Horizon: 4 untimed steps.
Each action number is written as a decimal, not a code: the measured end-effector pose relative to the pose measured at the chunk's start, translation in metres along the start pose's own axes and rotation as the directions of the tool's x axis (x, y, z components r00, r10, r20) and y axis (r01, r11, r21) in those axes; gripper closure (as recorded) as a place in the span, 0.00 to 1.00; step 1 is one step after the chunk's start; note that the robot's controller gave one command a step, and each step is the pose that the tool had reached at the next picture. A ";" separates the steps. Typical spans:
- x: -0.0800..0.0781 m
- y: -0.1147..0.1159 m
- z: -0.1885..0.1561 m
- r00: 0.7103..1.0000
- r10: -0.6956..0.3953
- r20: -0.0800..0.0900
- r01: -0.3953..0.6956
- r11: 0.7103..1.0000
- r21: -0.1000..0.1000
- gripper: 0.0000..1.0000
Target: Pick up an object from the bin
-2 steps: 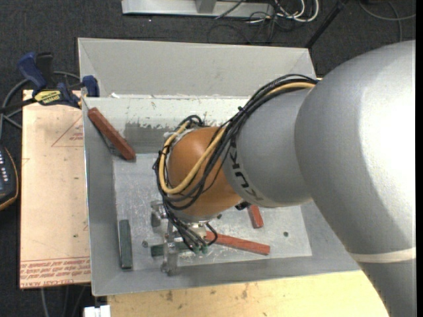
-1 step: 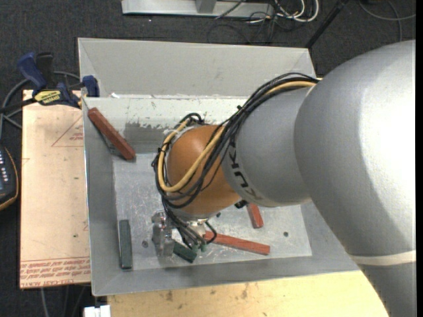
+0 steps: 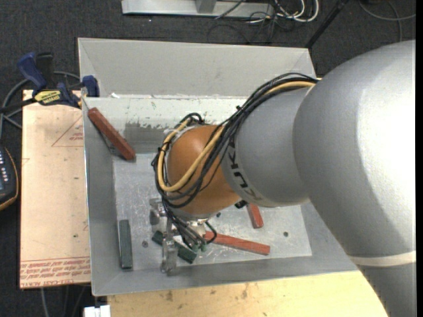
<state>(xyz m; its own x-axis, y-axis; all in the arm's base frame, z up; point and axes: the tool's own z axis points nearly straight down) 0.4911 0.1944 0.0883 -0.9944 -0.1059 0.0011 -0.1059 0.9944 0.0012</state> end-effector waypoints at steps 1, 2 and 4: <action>-0.022 -0.061 0.020 0.998 0.062 0.002 -0.062 0.998 0.003 0.00; -0.022 -0.056 0.018 0.998 0.056 0.001 -0.056 0.998 -0.001 1.00; -0.026 -0.066 -0.160 1.000 -0.002 0.004 0.002 1.000 0.000 0.00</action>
Offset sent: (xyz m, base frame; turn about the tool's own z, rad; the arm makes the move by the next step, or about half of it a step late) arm 0.0271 -0.0544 -0.0183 0.0543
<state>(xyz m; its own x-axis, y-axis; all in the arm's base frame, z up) 0.5246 0.1315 0.2484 -0.9942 -0.1075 -0.0028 -0.1075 0.9942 0.0012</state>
